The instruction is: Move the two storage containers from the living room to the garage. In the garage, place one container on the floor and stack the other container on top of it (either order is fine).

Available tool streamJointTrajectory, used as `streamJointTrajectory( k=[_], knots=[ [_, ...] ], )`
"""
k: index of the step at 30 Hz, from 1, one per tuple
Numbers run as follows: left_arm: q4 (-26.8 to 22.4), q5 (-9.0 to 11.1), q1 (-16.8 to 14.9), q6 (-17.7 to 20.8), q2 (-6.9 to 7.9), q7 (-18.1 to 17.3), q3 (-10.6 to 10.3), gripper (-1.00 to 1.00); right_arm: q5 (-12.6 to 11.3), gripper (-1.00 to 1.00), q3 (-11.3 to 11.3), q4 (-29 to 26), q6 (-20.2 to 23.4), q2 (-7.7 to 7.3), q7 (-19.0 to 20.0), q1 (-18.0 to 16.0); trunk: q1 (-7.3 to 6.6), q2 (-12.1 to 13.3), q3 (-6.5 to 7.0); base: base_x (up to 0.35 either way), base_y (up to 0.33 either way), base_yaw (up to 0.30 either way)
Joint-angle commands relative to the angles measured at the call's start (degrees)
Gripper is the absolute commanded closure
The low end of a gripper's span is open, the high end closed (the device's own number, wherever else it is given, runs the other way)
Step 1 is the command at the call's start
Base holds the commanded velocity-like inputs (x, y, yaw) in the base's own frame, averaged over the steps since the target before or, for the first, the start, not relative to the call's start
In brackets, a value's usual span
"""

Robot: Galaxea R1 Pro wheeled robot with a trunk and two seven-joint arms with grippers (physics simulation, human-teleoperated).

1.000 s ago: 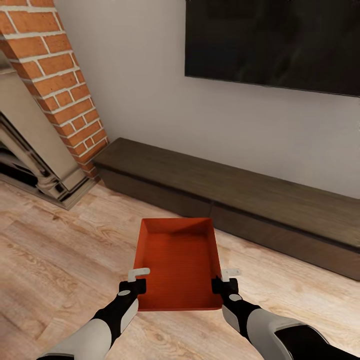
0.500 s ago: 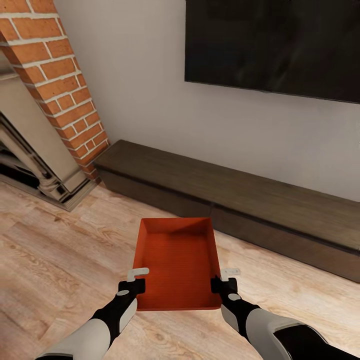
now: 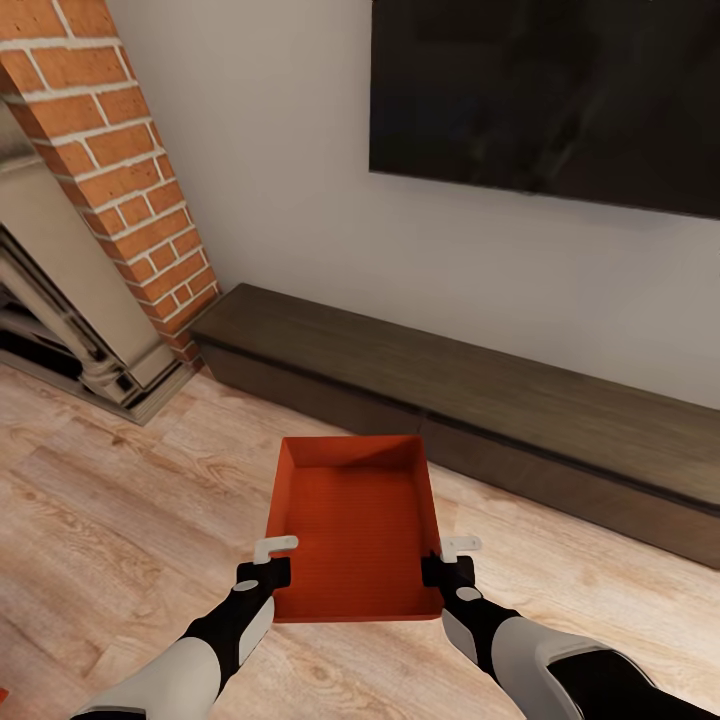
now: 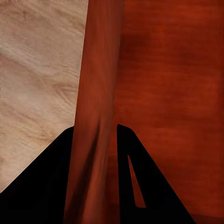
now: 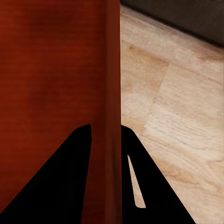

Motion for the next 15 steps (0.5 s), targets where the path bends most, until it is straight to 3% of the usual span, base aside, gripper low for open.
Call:
streamJointTrajectory(
  k=[1,15],
  knots=[
    [0.2,0.4,0.0,-0.1,0.49,1.2,0.5,1.00,1.8,1.00,-2.8,-0.1,-0.9,0.06,0.0,-0.1,-0.23,0.4,0.15,0.000,0.000,0.000],
    [0.2,0.2,0.0,-0.2,0.58,1.2,0.5,1.00,1.8,1.00,-2.8,-0.1,-0.9,0.07,0.0,-0.1,-3.30,6.0,2.66,0.000,0.000,0.000]
  ],
)
